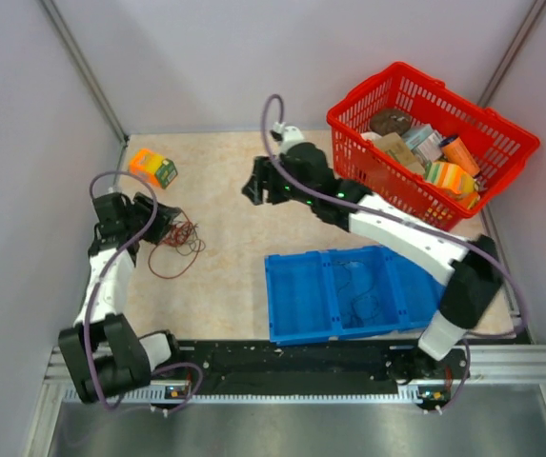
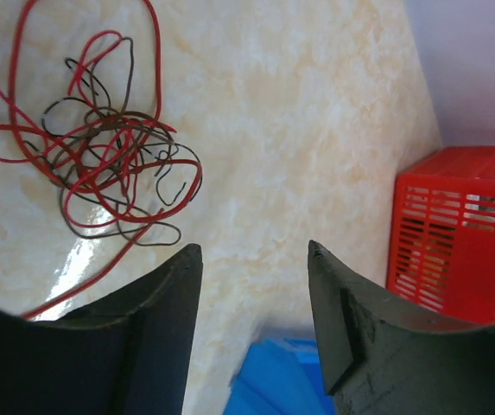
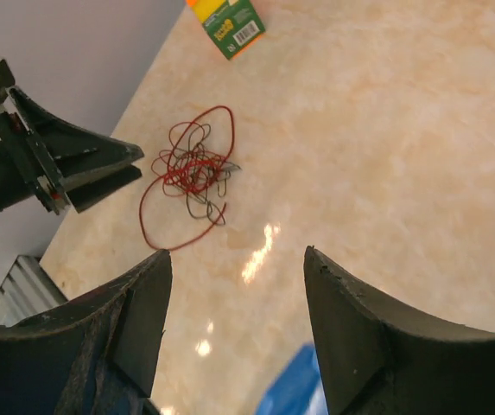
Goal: Untangle the cables
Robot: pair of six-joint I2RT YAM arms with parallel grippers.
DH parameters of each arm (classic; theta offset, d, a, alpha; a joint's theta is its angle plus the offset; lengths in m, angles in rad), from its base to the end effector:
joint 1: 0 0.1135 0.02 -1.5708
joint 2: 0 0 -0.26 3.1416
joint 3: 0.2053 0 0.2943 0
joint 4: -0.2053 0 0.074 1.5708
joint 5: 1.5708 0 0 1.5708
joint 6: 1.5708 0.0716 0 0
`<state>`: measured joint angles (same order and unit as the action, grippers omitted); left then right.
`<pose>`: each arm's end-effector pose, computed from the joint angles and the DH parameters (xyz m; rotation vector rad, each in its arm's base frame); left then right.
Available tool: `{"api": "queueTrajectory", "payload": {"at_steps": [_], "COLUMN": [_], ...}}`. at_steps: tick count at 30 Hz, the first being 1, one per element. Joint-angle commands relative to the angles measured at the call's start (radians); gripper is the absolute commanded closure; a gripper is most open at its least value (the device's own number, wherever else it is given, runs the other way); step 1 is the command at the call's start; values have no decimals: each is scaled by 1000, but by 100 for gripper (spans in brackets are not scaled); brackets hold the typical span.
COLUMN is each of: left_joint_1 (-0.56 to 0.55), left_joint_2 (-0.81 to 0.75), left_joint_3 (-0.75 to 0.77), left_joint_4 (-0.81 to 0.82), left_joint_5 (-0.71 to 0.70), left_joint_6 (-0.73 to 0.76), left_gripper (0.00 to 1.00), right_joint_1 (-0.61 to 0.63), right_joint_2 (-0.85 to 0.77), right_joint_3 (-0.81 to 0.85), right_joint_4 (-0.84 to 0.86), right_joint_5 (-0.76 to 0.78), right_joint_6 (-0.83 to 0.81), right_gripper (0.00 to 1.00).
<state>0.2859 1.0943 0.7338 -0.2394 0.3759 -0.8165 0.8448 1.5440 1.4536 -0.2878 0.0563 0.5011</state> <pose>0.3025 0.0615 0.2197 -0.9637 1.9890 -0.7078 0.2955 0.3268 0.3534 -0.3107 2.0184 0.8188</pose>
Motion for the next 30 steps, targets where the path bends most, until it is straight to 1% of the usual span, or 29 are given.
{"api": "queueTrajectory", "payload": {"at_steps": [1,2,4,7,8,10,12,13,15,18,21,24,27,29,30], "left_joint_1": [0,-8,-16,-62,-88,-148,-195,-203,-215,-220,-221,-225,-232,-234,-234], "left_joint_2": [162,183,229,295,332,395,453,466,472,466,489,481,457,475,493], "left_joint_3": [156,165,202,277,297,352,380,387,388,397,420,415,397,397,397], "left_joint_4": [6,2,-64,-158,-172,-227,-262,-277,-273,-273,-288,-284,-279,-300,-314], "left_joint_5": [115,100,39,-106,-136,-204,-250,-249,-268,-319,-316,-287,-344,-336,-328], "left_joint_6": [72,117,192,299,328,371,395,393,396,415,431,439,441,430,419], "left_gripper": [44,44,41,36,36,40,45,49,51,46,40,40,39,42,44], "right_joint_1": [19,20,19,2,-7,-23,-27,-27,-27,-27,-26,-27,-27,-30,-30], "right_joint_2": [243,286,323,311,298,257,220,206,177,156,137,139,146,146,151], "right_joint_3": [197,235,232,139,96,-13,-117,-152,-209,-245,-283,-289,-288,-294,-289], "right_joint_4": [280,279,349,409,444,536,604,634,683,708,728,713,693,707,704], "right_joint_5": [-125,-136,-153,-205,-226,-257,-239,-228,-225,-240,-233,-227,-228,-234,-233], "right_joint_6": [-124,-151,-197,-202,-185,-168,-167,-173,-177,-193,-216,-246,-256,-259,-257], "right_gripper": [38,39,39,39,39,39,40,40,40,40,40,40,40,40,40]}}
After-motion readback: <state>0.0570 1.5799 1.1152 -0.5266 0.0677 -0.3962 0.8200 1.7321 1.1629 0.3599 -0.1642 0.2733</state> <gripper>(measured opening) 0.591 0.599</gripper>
